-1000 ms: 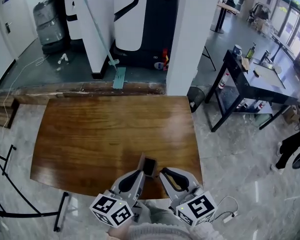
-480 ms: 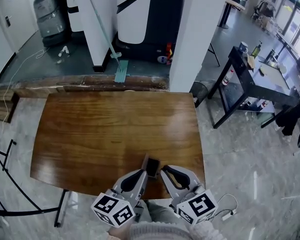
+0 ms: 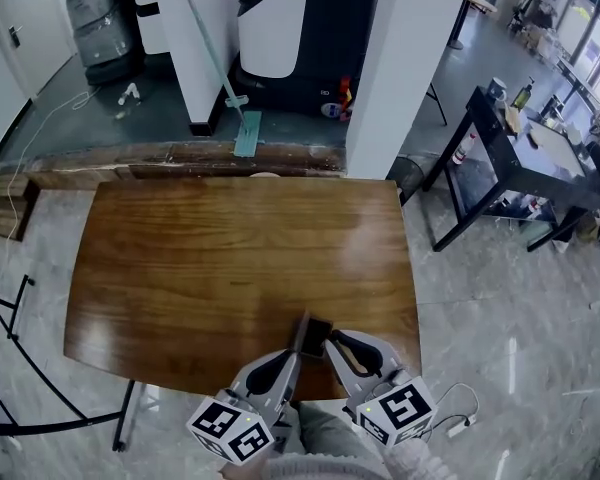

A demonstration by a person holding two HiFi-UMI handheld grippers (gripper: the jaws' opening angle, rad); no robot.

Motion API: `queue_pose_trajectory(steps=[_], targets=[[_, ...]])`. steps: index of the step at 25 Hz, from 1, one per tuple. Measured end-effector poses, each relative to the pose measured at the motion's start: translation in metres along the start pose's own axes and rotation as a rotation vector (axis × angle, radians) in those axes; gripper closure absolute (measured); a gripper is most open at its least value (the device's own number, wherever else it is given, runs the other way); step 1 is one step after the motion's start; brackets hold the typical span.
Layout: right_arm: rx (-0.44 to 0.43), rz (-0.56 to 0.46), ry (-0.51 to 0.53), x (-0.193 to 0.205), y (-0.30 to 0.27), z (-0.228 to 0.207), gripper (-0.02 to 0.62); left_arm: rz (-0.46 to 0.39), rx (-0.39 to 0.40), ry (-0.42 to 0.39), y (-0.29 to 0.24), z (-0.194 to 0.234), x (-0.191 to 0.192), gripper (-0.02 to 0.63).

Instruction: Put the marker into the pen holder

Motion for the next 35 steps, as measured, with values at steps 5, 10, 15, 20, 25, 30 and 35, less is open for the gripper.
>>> queue_pose_trajectory(steps=[5,10,15,20,25,30,35], targets=[[-0.012,0.024,-0.008,0.013,-0.012,-0.005,0.555,0.014,-0.025,0.027,0.001,0.013,0.01,0.6],[-0.015,0.059,-0.026,0.026,-0.023,-0.008,0.555,0.036,-0.039,0.048,0.002,0.023,0.018,0.6],[-0.019,0.073,-0.045,0.043,-0.033,-0.013,0.555,0.052,-0.053,0.068,-0.001,0.033,0.027,0.6],[-0.026,0.09,-0.039,0.047,-0.043,-0.02,0.555,0.061,-0.064,0.079,-0.003,0.038,0.032,0.6],[-0.02,0.097,-0.048,0.056,-0.049,-0.025,0.555,0.071,-0.065,0.086,-0.006,0.041,0.038,0.6],[-0.014,0.128,-0.058,0.063,-0.053,-0.028,0.555,0.08,-0.06,0.094,-0.01,0.041,0.038,0.6],[-0.008,0.161,-0.031,0.068,-0.056,-0.028,0.555,0.075,-0.062,0.094,-0.014,0.047,0.034,0.6]])
Point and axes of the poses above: the fingertips, and each gripper's own axes: y backward along the fingers, z to its left, x out of its underside, the point moved 8 cm from there along y, backward along the fingers, and after that the axes turned 11 degrees about -x, right-handed, at the moved point
